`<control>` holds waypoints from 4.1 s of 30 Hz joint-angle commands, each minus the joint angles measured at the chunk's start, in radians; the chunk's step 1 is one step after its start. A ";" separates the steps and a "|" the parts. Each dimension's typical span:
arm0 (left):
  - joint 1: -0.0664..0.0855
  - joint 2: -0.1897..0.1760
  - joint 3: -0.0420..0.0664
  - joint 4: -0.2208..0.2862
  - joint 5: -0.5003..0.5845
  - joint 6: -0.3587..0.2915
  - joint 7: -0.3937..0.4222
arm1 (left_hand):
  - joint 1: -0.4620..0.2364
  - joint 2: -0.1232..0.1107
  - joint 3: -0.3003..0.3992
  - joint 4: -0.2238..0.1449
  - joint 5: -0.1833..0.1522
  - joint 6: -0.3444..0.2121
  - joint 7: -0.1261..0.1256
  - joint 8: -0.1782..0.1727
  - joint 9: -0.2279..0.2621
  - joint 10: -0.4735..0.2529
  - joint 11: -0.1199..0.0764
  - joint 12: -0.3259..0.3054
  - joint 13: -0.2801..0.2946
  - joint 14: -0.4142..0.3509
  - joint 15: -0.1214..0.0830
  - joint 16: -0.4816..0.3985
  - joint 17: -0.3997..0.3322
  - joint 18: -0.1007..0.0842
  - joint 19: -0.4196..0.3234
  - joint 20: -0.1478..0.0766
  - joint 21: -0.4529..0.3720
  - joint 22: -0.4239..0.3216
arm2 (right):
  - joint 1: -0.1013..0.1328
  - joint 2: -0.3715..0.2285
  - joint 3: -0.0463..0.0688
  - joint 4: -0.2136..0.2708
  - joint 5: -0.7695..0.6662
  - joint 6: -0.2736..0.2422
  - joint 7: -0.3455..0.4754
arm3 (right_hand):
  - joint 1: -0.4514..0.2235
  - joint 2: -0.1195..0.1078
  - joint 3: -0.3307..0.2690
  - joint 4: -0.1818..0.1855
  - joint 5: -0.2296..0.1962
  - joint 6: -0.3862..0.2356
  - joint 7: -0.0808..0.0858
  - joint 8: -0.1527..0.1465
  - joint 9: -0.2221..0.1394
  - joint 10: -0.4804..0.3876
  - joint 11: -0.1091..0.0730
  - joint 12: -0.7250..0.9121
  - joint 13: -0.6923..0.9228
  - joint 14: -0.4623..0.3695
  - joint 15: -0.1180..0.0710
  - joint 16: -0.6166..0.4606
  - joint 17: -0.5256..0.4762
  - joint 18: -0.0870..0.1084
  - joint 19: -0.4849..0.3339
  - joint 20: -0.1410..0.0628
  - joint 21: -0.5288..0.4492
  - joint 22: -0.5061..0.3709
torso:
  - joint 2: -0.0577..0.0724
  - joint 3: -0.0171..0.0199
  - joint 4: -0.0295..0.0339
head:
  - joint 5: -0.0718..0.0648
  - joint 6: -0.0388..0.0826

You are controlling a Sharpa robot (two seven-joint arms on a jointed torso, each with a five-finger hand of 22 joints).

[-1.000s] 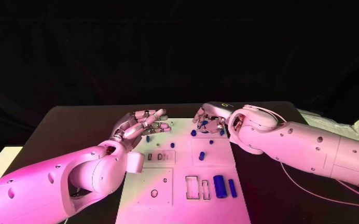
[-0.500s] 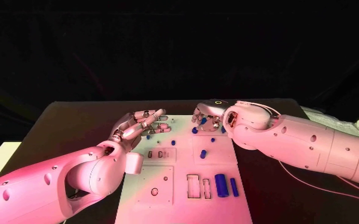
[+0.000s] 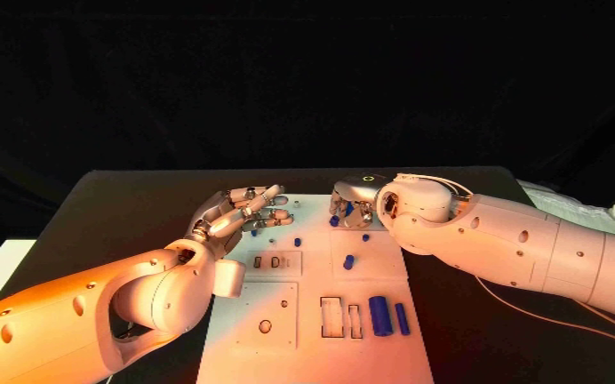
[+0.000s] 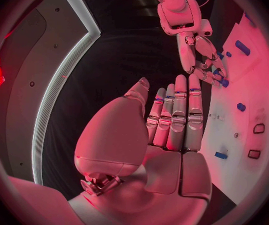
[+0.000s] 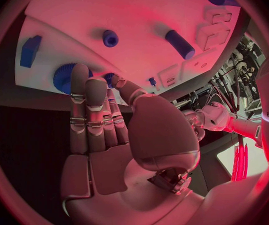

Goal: Assemble the parts on the task board

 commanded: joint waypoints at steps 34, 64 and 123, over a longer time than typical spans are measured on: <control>0.002 0.001 0.001 -0.010 -0.003 0.025 -0.006 | -0.002 0.005 0.000 -0.005 -0.004 0.002 0.006 -0.006 -0.002 0.001 0.004 -0.007 0.001 -0.001 0.004 -0.008 0.003 0.010 0.007 0.000 -0.005 -0.002 | -0.002 0.023 -0.005 -0.017 -0.007 -0.143 0.013 | 0.029 0.026 0.100 0.051 -0.067 0.108 -0.024 0.023 0.029 0.108 -0.032 0.001 0.009 0.046 -0.026 0.303 0.317 -0.028 0.050 -0.014 0.251 0.278 | 0.011 -0.0022 0.0074 | -0.001 -0.004; 0.006 -0.020 0.001 -0.011 -0.003 0.037 -0.006 | -0.002 0.007 -0.001 -0.009 -0.004 0.001 0.007 -0.010 -0.001 0.001 0.005 -0.013 0.001 -0.009 0.007 -0.018 0.008 0.009 0.003 0.002 -0.014 -0.006 | -0.008 0.189 -0.004 -0.180 0.012 -0.267 -0.001 | 0.005 0.000 0.116 0.076 -0.065 0.096 -0.016 0.002 0.032 0.085 -0.024 -0.005 0.004 0.032 -0.018 0.318 0.321 -0.029 0.030 -0.001 0.279 0.300 | 0.027 -0.0045 0.0237 | 0.002 0.004; 0.008 -0.036 0.001 -0.014 -0.003 0.048 -0.014 | -0.002 0.008 -0.002 -0.011 -0.004 0.002 0.007 -0.012 -0.001 0.001 0.006 -0.015 0.002 -0.012 0.008 -0.022 0.010 0.009 0.002 0.003 -0.017 -0.008 | 0.006 -0.164 0.022 0.099 0.280 -0.154 -0.148 | 0.014 -0.086 -0.224 0.239 0.036 -0.094 -0.005 -0.003 0.005 0.208 -0.042 0.923 0.912 0.073 -0.031 0.629 0.746 -0.085 0.158 -0.009 0.544 0.676 | 0.018 0.0028 -0.0145 | 0.001 0.007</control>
